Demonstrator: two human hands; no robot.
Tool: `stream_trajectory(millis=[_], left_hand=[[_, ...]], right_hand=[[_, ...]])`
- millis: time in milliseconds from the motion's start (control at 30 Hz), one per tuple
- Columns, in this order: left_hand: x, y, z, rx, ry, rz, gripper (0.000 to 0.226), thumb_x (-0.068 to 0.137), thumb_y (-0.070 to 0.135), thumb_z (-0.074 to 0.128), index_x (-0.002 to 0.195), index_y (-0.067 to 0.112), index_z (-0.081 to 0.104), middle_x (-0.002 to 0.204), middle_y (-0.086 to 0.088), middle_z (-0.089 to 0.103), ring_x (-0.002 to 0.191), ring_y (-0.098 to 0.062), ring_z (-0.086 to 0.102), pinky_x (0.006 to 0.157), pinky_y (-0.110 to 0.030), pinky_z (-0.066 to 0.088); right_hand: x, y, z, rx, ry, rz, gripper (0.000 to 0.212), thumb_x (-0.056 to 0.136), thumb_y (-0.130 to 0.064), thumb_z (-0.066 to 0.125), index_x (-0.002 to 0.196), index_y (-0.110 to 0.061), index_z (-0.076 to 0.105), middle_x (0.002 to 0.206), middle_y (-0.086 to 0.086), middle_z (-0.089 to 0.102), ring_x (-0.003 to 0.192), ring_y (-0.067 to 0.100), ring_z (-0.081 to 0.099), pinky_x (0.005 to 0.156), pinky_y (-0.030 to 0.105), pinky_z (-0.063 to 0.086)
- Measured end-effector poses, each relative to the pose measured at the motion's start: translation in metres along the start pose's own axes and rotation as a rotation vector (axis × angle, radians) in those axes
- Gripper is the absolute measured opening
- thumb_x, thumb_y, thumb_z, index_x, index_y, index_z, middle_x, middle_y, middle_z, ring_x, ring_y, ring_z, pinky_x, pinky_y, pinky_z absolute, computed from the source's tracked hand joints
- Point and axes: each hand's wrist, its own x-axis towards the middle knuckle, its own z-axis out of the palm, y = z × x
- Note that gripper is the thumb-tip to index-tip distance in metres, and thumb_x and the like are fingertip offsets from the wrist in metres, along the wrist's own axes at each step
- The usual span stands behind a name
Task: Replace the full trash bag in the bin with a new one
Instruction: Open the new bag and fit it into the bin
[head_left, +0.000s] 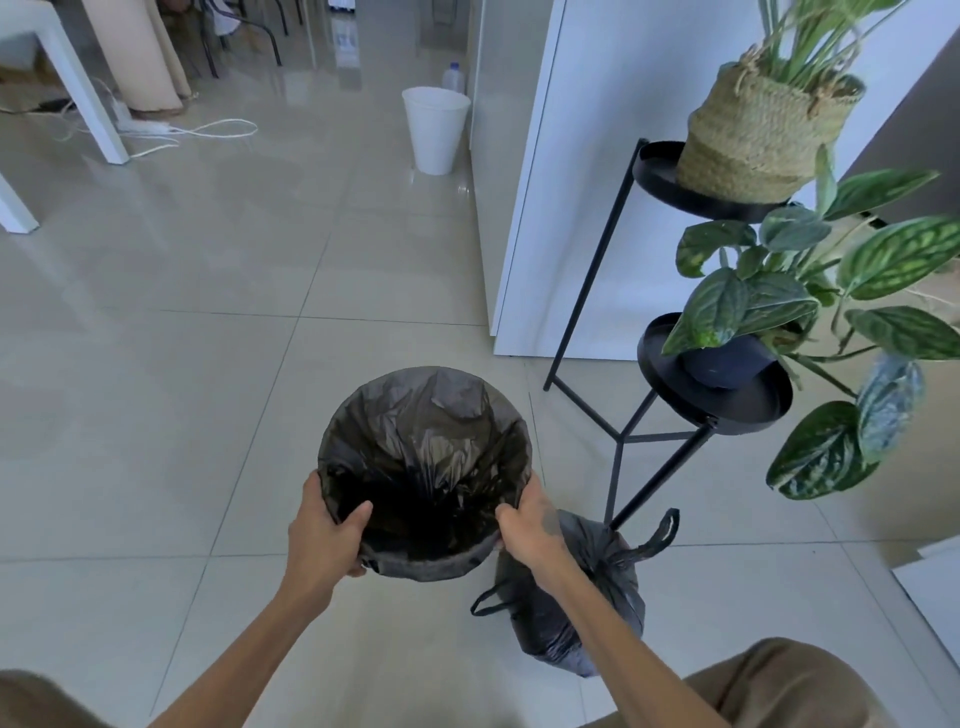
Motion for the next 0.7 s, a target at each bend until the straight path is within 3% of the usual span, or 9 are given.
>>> stream_trajectory(millis=[100, 233, 333, 567, 700], left_hand=[[0.029, 0.033, 0.021, -0.034, -0.030, 0.041, 0.048, 0.095, 0.015, 0.067, 0.134, 0.025, 0.041, 0.110, -0.007, 0.062, 0.076, -0.031, 0.069, 0.044, -0.034, 0.058], [0.076, 0.076, 0.060, -0.092, -0.072, 0.077, 0.043, 0.095, 0.013, 0.065, 0.130, 0.026, 0.043, 0.112, -0.010, 0.063, 0.069, -0.033, 0.068, 0.045, -0.034, 0.058], [0.110, 0.096, 0.087, -0.107, -0.086, 0.070, 0.045, 0.095, 0.014, 0.065, 0.133, 0.025, 0.044, 0.115, -0.012, 0.064, 0.063, -0.032, 0.065, 0.046, -0.036, 0.059], [0.161, 0.102, 0.135, -0.087, -0.095, 0.072, 0.045, 0.094, 0.015, 0.065, 0.133, 0.025, 0.045, 0.115, -0.011, 0.064, 0.060, -0.029, 0.065, 0.046, -0.033, 0.059], [0.176, 0.095, 0.147, -0.030, -0.102, 0.038, 0.037, 0.096, 0.016, 0.064, 0.128, 0.022, 0.047, 0.106, -0.016, 0.067, 0.045, -0.023, 0.059, 0.044, -0.034, 0.059]], right_hand=[[0.028, -0.023, -0.025, 0.023, 0.046, -0.017, 0.055, 0.089, -0.008, 0.049, 0.142, -0.021, 0.039, 0.116, 0.011, 0.064, 0.086, 0.024, 0.068, 0.059, 0.027, 0.060], [0.067, -0.050, -0.064, 0.075, 0.103, -0.018, 0.046, 0.090, -0.003, 0.048, 0.134, -0.017, 0.044, 0.109, 0.020, 0.067, 0.071, 0.024, 0.064, 0.034, 0.015, 0.039], [0.098, -0.059, -0.079, 0.096, 0.135, -0.010, 0.035, 0.087, -0.003, 0.044, 0.120, -0.015, 0.051, 0.088, 0.014, 0.066, 0.050, 0.015, 0.059, 0.033, 0.018, 0.033], [0.160, -0.048, -0.085, 0.172, 0.177, 0.087, 0.028, 0.085, -0.003, 0.043, 0.111, -0.008, 0.052, 0.077, 0.016, 0.062, 0.043, 0.013, 0.050, 0.035, 0.022, 0.030], [0.173, -0.038, -0.081, 0.215, 0.147, 0.130, 0.029, 0.086, -0.002, 0.043, 0.113, -0.005, 0.052, 0.067, 0.013, 0.058, 0.035, 0.009, 0.044, 0.036, 0.021, 0.026]])
